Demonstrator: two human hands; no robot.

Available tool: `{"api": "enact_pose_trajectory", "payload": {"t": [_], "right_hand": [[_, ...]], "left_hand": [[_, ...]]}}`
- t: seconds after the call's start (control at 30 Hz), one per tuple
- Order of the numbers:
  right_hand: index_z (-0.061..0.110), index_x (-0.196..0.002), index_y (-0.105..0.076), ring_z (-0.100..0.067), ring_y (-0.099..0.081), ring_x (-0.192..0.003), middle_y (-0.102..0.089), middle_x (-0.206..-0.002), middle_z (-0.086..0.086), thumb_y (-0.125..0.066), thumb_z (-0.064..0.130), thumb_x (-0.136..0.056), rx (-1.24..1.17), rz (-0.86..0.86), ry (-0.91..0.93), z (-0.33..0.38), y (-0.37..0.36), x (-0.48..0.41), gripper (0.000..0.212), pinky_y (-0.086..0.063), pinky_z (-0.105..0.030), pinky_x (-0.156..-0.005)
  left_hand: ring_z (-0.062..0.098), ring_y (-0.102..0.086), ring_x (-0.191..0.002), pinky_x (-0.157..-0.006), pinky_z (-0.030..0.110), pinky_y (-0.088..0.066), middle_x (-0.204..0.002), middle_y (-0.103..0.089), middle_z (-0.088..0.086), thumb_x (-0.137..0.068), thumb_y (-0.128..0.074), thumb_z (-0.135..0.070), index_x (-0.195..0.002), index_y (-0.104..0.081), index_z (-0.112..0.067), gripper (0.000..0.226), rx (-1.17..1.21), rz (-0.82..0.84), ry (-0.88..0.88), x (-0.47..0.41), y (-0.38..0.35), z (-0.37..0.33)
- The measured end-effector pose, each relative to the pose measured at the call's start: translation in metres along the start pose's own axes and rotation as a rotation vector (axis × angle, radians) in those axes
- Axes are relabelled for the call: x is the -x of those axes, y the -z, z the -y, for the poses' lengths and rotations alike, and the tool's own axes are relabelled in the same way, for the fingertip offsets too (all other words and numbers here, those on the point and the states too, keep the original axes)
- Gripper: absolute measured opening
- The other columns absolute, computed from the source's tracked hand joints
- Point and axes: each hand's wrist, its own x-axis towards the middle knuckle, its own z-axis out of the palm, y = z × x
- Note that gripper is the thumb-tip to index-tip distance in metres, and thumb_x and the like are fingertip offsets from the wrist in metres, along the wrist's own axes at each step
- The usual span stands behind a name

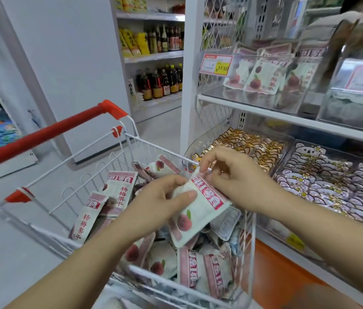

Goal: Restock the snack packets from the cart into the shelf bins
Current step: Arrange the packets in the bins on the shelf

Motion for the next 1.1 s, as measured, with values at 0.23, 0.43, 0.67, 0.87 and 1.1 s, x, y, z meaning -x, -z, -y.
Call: {"api": "enact_pose_trajectory", "payload": {"t": [0.23,0.43,0.67,0.87,1.1], "right_hand": [[0.020,-0.076,-0.064,-0.011,-0.059,-0.067,-0.068,-0.083,-0.009,-0.054,-0.021,-0.079,-0.312,-0.171,-0.276,-0.007,-0.019,-0.005,0.042,-0.047,-0.021,-0.061],[0.008,-0.101,-0.060,-0.015,-0.065,-0.064,-0.062,-0.094,-0.011,-0.049,-0.003,-0.099,-0.623,-0.018,-0.433,-0.007,-0.021,0.008,0.015,-0.060,-0.024,-0.064],[0.018,-0.101,-0.064,0.007,-0.055,-0.063,-0.048,-0.093,0.016,-0.059,0.005,-0.087,0.255,0.390,-0.195,-0.018,-0.020,0.022,0.021,-0.037,-0.011,-0.056],[0.021,-0.111,-0.048,-0.012,-0.047,-0.066,-0.053,-0.088,0.005,-0.064,0.015,-0.086,0.697,0.713,-0.257,-0.018,-0.022,0.029,0.030,-0.045,-0.034,-0.064],[0.020,-0.097,-0.049,-0.020,-0.042,-0.072,-0.039,-0.073,0.005,-0.076,0.019,-0.084,0.665,1.015,-0.077,-0.021,-0.051,0.043,0.030,-0.036,-0.032,-0.057]], "left_hand": [[0.000,-0.039,-0.135,-0.110,0.032,-0.040,-0.150,-0.029,-0.027,-0.084,-0.064,-0.064,-0.152,-0.028,-0.044,0.080,-0.731,-0.020,-0.227,0.016,-0.013,-0.002],[0.010,-0.063,-0.070,-0.065,0.028,-0.049,-0.085,-0.070,-0.003,-0.098,-0.054,-0.012,-0.109,-0.064,-0.029,0.022,-0.286,-0.180,-0.051,0.008,-0.005,0.014],[0.023,-0.065,-0.072,-0.060,0.027,-0.050,-0.079,-0.072,0.009,-0.104,-0.049,-0.012,-0.110,-0.068,-0.017,0.020,0.197,-0.210,0.314,0.007,0.000,0.023],[0.025,-0.076,-0.084,-0.064,0.032,-0.060,-0.101,-0.077,0.009,-0.089,-0.074,-0.019,-0.124,-0.060,-0.021,0.038,0.221,-0.163,0.267,0.013,0.008,0.024],[0.036,-0.074,-0.092,-0.086,0.052,-0.060,-0.098,-0.077,0.011,-0.093,-0.068,-0.011,-0.108,-0.069,-0.016,0.016,0.151,-0.241,0.221,0.011,0.008,0.032]]}}
